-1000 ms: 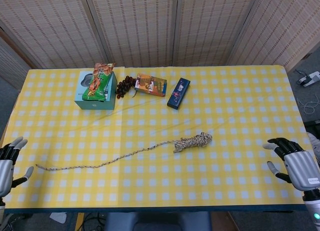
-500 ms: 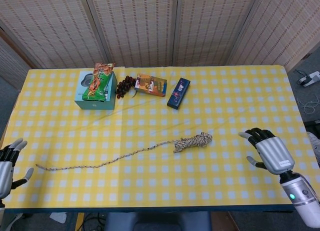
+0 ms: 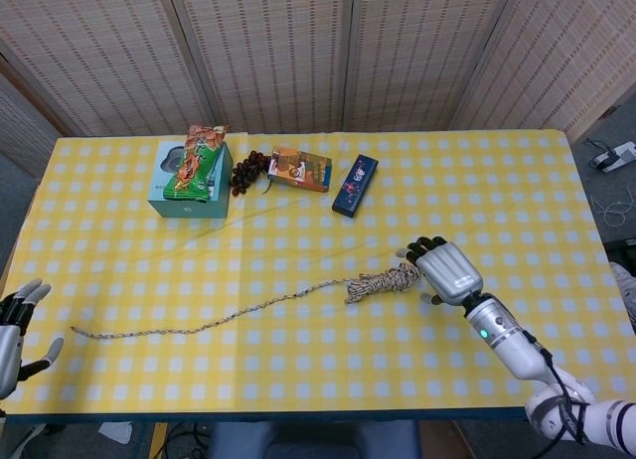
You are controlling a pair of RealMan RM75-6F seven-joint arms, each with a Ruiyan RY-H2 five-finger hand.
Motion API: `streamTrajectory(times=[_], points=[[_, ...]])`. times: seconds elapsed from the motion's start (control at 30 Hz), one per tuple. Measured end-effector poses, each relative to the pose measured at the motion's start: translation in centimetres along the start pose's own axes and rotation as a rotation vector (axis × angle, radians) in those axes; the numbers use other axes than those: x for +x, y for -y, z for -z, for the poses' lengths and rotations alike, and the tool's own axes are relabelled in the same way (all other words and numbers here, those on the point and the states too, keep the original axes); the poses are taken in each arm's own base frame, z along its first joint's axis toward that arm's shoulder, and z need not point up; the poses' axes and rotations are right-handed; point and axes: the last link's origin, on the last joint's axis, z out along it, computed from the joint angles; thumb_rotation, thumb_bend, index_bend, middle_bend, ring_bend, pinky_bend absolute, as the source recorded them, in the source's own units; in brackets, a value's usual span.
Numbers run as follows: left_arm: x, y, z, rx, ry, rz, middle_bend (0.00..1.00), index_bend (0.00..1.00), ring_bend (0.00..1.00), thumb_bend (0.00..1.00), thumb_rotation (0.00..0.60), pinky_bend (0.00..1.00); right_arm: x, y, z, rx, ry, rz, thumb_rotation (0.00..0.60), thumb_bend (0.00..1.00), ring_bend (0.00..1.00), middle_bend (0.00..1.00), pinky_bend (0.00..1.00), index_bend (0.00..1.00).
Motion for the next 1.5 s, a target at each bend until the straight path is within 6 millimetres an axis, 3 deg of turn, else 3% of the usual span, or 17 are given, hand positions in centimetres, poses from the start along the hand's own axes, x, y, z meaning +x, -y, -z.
streamTrajectory(times=[0.17, 0.47, 1.13, 1.5], points=[[0.0, -0.1, -0.1, -0.004, -0.001, 0.0, 0.13, 0.18, 0.15, 0.3, 0.6, 0.16, -1.2, 0.9, -2.5, 0.005, 0.042, 0.016, 0.6, 0.11, 0.19, 0.28, 0.27, 0.23], [-0.2, -0.2, -0.2, -0.004, 0.005, -0.002, 0.13, 0.18, 0.15, 0.3, 0.6, 0.16, -3.1, 1.3, -4.5, -0.011, 0.085, 0.016, 0.6, 0.12, 0.19, 0.31, 0.28, 0.23], [-0.7, 0.1, -0.4, 0.001, 0.015, -0.001, 0.13, 0.18, 0.15, 0.3, 0.6, 0.16, -5.5, 2.7, -6.1, 0.01, 0.102, 0.035, 0.6, 0.16, 0.23, 0.39, 0.28, 0.35], [-0.8, 0.4, -0.3, 0.008, 0.015, 0.002, 0.13, 0.18, 0.15, 0.3, 0.6, 0.16, -6.0, 2.5, -6.6, -0.004, 0.103, 0.033, 0.6, 0.28, 0.29, 0.45, 0.31, 0.43]])
